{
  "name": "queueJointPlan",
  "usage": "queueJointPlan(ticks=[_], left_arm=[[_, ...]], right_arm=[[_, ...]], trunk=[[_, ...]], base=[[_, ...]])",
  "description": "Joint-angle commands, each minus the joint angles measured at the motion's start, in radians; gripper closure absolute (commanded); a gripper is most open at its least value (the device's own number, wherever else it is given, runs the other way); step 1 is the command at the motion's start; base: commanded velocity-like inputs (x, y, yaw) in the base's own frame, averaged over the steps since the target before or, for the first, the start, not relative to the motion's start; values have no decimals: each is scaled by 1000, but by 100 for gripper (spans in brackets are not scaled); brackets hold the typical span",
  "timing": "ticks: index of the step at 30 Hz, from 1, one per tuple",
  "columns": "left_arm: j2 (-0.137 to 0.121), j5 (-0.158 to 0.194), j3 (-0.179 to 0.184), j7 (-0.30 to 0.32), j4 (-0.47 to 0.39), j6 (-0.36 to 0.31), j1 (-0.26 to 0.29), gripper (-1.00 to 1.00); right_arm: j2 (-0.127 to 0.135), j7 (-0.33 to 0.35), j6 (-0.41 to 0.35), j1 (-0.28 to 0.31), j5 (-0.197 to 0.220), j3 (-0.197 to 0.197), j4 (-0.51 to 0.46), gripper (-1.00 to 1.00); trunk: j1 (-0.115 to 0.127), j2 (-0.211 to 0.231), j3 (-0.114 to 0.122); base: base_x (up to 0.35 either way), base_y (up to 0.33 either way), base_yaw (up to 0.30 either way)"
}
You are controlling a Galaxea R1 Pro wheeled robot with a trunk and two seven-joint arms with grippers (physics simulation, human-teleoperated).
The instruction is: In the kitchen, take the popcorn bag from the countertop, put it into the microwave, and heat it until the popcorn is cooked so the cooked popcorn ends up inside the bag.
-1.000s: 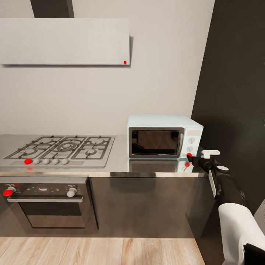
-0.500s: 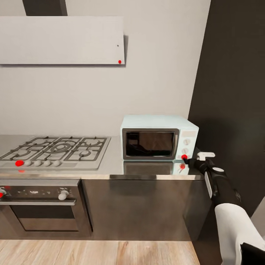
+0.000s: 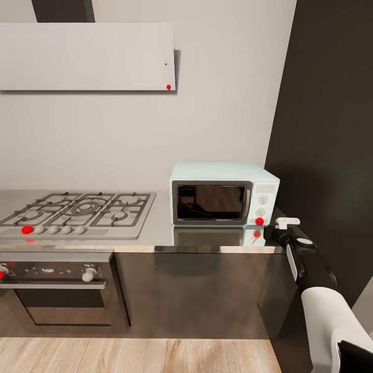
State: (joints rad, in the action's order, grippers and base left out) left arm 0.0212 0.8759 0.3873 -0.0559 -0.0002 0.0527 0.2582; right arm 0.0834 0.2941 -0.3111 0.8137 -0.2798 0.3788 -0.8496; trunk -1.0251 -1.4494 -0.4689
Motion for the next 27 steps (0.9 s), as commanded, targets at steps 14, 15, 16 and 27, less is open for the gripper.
queueJointPlan(ticks=[14, 15, 16, 27], left_arm=[[1, 3, 9, -2, 0, -1, 1, -100], [1, 3, 8, -2, 0, -1, 0, -100], [0, 3, 8, -2, 0, -1, 0, -100], [1, 3, 9, -1, 0, 1, 0, -100]], right_arm=[[-2, 7, -3, 1, -10, 3, -2, 100], [-2, 7, -3, 1, -10, 3, -1, 100], [-2, 7, -3, 1, -10, 3, 0, 100], [-3, 9, -3, 1, -10, 3, 7, 100]], trunk=[[0, -1, -1], [0, -1, -1], [0, -1, -1], [0, -1, -1]], base=[[148, 0, 0], [298, 0, 0], [293, 0, 0], [86, 0, 0]])
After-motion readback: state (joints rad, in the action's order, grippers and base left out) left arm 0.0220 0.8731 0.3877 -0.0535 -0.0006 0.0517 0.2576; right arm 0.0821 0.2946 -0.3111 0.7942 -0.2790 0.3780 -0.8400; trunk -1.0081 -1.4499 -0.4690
